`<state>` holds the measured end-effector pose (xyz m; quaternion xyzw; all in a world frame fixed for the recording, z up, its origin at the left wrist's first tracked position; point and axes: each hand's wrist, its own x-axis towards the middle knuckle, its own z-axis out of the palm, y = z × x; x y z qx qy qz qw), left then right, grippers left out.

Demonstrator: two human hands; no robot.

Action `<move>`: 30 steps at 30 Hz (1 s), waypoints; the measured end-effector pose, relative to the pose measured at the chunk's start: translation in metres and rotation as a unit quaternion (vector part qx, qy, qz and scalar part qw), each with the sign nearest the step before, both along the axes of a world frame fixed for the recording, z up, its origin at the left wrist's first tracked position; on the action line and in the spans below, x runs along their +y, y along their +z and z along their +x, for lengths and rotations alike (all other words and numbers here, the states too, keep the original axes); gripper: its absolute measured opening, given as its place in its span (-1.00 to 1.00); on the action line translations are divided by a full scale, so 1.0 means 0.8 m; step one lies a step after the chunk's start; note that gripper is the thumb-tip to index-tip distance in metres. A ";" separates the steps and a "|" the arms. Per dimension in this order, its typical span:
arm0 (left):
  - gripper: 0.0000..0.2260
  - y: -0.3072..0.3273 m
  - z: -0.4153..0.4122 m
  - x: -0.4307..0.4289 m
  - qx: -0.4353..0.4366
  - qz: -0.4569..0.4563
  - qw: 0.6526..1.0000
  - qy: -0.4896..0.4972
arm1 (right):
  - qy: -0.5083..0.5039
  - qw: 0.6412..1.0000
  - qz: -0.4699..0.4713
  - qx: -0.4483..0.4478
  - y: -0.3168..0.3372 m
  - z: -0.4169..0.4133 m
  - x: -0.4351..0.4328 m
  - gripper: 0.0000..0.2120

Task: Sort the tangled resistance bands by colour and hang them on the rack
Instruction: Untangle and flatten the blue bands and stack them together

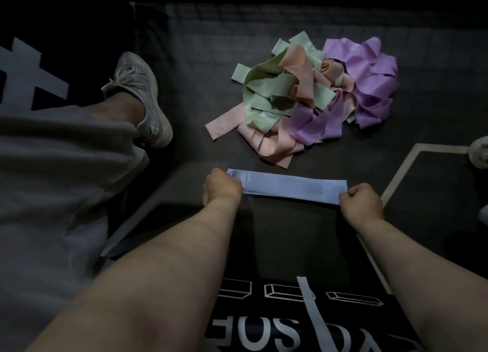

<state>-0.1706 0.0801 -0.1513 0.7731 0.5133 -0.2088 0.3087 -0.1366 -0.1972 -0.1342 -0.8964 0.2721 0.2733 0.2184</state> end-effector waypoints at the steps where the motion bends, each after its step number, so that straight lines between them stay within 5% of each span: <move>1: -0.80 0.002 0.002 0.002 -0.003 0.002 1.000 -0.002 | 0.002 1.000 0.003 -0.001 -0.001 0.000 0.000 -0.83; 4: -0.79 0.001 0.006 0.006 -0.003 -0.002 1.000 -0.012 | 0.008 1.000 0.009 -0.002 -0.005 -0.002 0.002 -0.78; 8: -0.56 0.005 0.001 0.000 0.035 0.083 0.985 -0.149 | 0.096 0.994 -0.035 -0.037 -0.001 -0.004 0.008 -0.36; 10: -0.43 0.008 -0.007 -0.003 -0.003 0.146 0.931 -0.335 | 0.275 0.957 -0.085 -0.038 0.003 0.000 0.011 -0.16; 13: -0.28 0.003 -0.009 -0.004 0.023 0.120 0.844 -0.523 | 0.440 0.892 -0.105 0.017 0.001 0.010 0.012 0.01; 16: -0.27 -0.006 -0.005 -0.006 0.077 0.110 0.812 -0.568 | 0.481 0.867 -0.118 0.061 -0.007 0.019 0.013 -0.09; 21: -0.44 -0.015 -0.004 0.009 0.041 0.133 0.804 -0.578 | 0.482 0.867 -0.110 0.064 -0.015 0.029 0.011 -0.49; 26: -0.38 -0.011 0.005 0.005 0.059 0.116 0.809 -0.574 | 0.482 0.868 -0.092 0.079 -0.013 0.030 0.009 -0.31; 30: -0.40 -0.009 0.012 0.005 0.059 0.119 0.793 -0.594 | 0.487 0.866 -0.095 0.060 -0.020 0.028 0.008 -0.44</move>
